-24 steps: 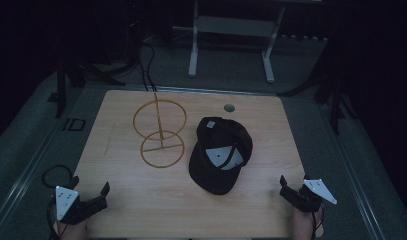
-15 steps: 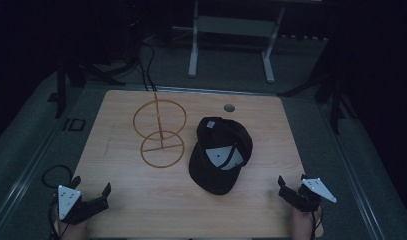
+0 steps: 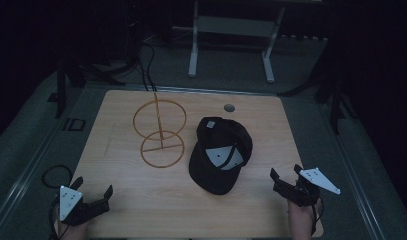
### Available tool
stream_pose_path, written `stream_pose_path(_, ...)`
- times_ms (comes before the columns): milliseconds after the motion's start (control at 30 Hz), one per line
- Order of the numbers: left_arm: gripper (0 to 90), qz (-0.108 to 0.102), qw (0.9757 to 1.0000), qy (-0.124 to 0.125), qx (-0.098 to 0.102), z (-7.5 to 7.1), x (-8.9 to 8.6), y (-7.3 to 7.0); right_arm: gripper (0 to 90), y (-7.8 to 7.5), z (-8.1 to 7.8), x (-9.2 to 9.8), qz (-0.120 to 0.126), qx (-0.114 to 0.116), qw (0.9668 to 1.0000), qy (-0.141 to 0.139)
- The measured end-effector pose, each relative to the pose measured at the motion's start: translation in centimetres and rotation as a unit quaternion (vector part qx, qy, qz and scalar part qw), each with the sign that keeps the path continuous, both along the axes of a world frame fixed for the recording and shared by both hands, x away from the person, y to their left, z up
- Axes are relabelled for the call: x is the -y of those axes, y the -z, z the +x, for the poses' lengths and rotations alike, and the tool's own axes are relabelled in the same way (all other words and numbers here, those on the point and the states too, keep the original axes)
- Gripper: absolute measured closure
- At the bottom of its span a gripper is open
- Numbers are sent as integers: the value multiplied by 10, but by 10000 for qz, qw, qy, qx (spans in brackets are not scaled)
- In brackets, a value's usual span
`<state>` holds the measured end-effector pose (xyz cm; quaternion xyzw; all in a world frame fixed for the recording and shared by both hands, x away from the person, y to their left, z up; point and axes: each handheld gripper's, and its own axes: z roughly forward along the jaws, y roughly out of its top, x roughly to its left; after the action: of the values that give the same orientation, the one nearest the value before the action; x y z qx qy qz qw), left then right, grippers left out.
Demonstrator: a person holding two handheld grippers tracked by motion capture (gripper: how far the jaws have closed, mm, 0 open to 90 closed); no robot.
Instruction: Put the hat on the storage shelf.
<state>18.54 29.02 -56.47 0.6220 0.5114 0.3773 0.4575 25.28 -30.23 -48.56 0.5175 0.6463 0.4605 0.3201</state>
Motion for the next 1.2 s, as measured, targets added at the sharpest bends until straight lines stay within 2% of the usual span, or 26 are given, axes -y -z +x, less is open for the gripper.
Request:
stream_pose_path(100, 3, 7, 9999, -13, -108, 1, 1, 0, 123, -17, 0, -14, -82, 133, 9998, -82)
stream_pose_path(133, 3, -99, 9998, -58, -192, 1, 2, -1, 123, -22, 0, -18, -71, 180, 9996, -186)
stream_pose_path(167, 3, -99, 9998, -58, -192, 1, 2, -1, 123, -22, 0, -18, -71, 180, 9996, -186)
stream_pose_path(200, 3, -177, 9997, -71, -183, 1, 2, -2, 120, -32, 2, -29, -110, 250, 9990, -356)
stream_pose_path(233, 3, -188, 9997, -93, -155, 1, 2, -2, 120, -32, 2, -29, -110, 250, 9990, -356)
stream_pose_path(267, 3, -207, 9996, -94, -175, 1, 2, -3, 117, -39, 4, -40, -120, 331, 9981, -504)
stream_pose_path(300, 3, -207, 9996, -94, -175, 1, 2, -3, 117, -39, 4, -40, -120, 331, 9981, -504)
stream_pose_path(333, 3, -207, 9995, -104, -196, 1, 3, -2, 117, -44, 7, -50, -121, 388, 9972, -627)
stream_pose_path(400, 3, -200, 9996, -106, -192, 1, 3, -2, 117, -46, 11, -62, -206, 389, 9968, -668)
stream_pose_path(467, 3, -173, 9997, -120, -148, 1, 3, -2, 117, -45, 14, -67, -238, 381, 9966, -689)
stream_pose_path(533, 3, -195, 9996, -114, -152, 1, 3, -2, 117, -42, 22, -76, -306, 269, 9967, -700)
stream_pose_path(567, 3, -199, 9996, -108, -143, 1, 3, -2, 116, -40, 26, -81, -266, 194, 9970, -698)
stream_pose_path(600, 3, -211, 9996, -107, -149, 1, 4, -2, 106, -37, 36, -87, -224, 71, 9976, -646)
stream_pose_path(733, 3, -269, 9995, -107, -152, 1, 3, -3, 98, -35, 48, -96, -237, -1, 9985, -502)
stream_pose_path(800, 3, -288, 9994, -103, -161, 1, 3, -3, 99, -32, 58, -105, -399, -107, 9983, -403)
stream_pose_path(833, 3, -286, 9994, -106, -165, 1, 3, -3, 99, -32, 58, -105, -399, -107, 9983, -403)
stream_pose_path(867, 3, -283, 9994, -116, -159, 1, 3, -3, 115, -29, 67, -110, -590, -259, 9971, -405)
stream_pose_path(900, 3, -300, 9994, -108, -157, 1, 3, -3, 115, -29, 67, -110, -590, -259, 9971, -405)
stream_pose_path(933, 3, -303, 9994, -110, -141, 1, 3, -4, 135, -25, 74, -113, -628, -380, 9966, -365)
stream_pose_path(1033, 3, -301, 9994, -99, -146, 1, 3, -4, 148, -20, 79, -114, -668, -439, 9965, -252)
stream_pose_path(1067, 3, -303, 9994, -98, -136, 1, 4, -4, 193, -14, 83, -116, -696, -522, 9959, -236)
stream_pose_path(1167, 3, -332, 9993, -98, -137, 1, 3, -4, 317, -8, 84, -116, -665, -543, 9962, -150)
stream_pose_path(1200, 3, -340, 9993, -89, -138, 1, 3, -4, 317, -8, 84, -116, -665, -543, 9962, -150)
